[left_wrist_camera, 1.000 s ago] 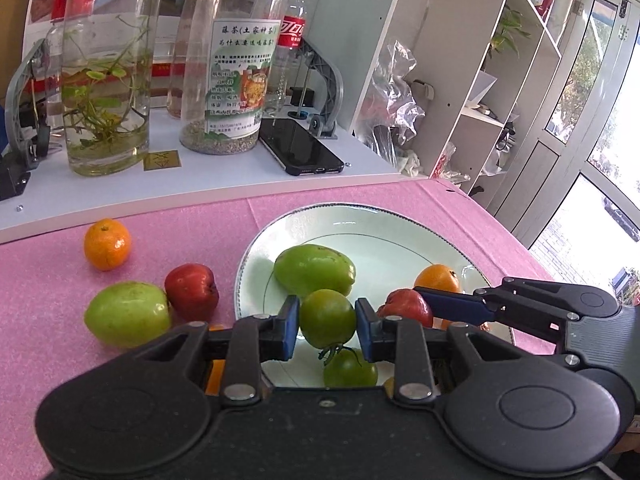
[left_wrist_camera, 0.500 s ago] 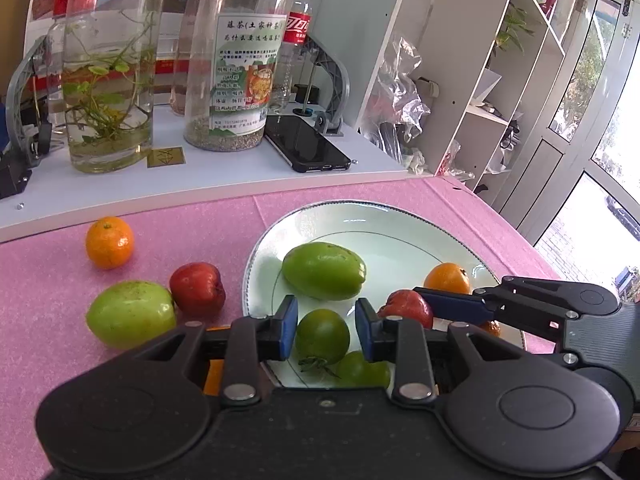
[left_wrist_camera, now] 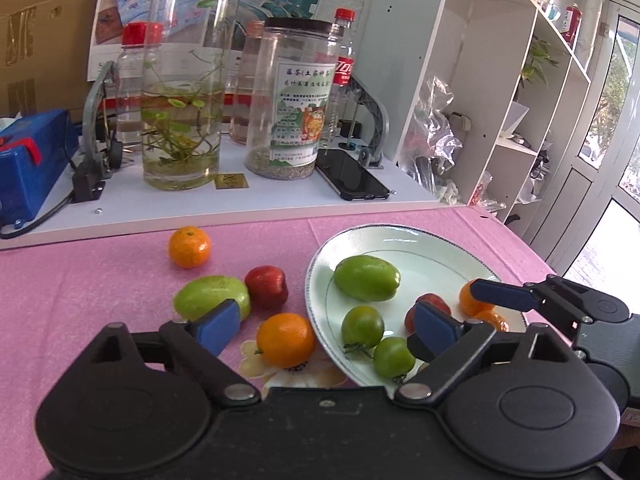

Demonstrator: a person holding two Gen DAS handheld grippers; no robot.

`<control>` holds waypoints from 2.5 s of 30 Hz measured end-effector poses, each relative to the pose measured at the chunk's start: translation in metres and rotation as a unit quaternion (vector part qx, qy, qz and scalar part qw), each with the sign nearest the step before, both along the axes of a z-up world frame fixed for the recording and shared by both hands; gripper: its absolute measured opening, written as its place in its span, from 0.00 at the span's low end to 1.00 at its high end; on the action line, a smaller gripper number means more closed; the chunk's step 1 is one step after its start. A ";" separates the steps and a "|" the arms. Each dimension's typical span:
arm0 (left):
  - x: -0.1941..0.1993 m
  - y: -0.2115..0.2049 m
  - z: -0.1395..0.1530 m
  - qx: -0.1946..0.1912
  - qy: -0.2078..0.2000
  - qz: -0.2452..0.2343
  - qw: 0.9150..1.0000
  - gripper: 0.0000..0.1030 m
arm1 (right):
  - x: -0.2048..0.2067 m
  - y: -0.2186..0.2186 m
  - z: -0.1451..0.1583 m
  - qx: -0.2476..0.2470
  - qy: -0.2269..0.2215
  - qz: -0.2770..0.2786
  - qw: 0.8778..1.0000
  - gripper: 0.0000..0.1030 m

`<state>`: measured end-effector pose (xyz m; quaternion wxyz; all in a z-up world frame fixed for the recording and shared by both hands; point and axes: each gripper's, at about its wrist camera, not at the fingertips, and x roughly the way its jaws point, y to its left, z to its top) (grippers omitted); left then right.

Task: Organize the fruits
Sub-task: 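Lift both open grippers from the plate toward the loose fruits, then close the left gripper on a large oblong green fruit while the right gripper grasps a red fruit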

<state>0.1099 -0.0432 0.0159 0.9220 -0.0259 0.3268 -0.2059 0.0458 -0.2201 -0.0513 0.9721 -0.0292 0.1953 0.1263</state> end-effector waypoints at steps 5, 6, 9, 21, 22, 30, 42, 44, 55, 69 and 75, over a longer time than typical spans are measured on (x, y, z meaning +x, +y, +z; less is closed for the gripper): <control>-0.009 0.014 -0.007 0.011 0.014 0.022 1.000 1.00 | -0.004 0.006 -0.002 -0.005 0.003 0.007 1.000 1.00; -0.011 0.017 -0.009 0.011 0.017 0.026 0.999 1.00 | -0.005 0.007 -0.003 -0.006 0.004 0.009 1.000 1.00; -0.018 0.026 -0.013 0.011 0.023 0.036 0.999 1.00 | -0.008 0.011 -0.004 -0.005 0.007 0.013 1.000 1.00; -0.033 0.057 -0.020 0.007 0.028 0.063 0.998 1.00 | -0.023 0.042 0.001 -0.015 -0.005 0.051 0.999 1.00; -0.033 0.058 -0.019 0.006 0.025 0.063 0.998 1.00 | -0.023 0.044 0.002 -0.016 -0.006 0.056 0.998 1.00; -0.019 0.066 -0.002 0.004 -0.004 0.058 0.998 1.00 | -0.017 0.066 0.011 -0.041 -0.018 0.087 0.995 1.00; 0.033 0.059 -0.012 -0.015 0.023 0.031 0.999 1.00 | 0.005 0.072 0.017 -0.059 -0.016 0.093 0.994 0.87; 0.042 0.056 -0.016 -0.014 0.030 0.029 0.999 1.00 | 0.010 0.069 0.018 -0.060 -0.016 0.087 0.994 0.85; 0.058 0.056 -0.023 -0.015 0.038 0.015 0.999 1.00 | 0.043 0.061 0.022 -0.059 -0.005 0.085 0.995 0.74; 0.033 0.079 -0.021 0.012 0.027 0.006 1.000 1.00 | 0.075 0.091 0.014 -0.105 0.021 0.130 0.986 0.71; 0.035 0.083 -0.023 0.000 0.029 0.005 1.000 1.00 | 0.085 0.103 0.012 -0.137 0.037 0.143 0.979 0.69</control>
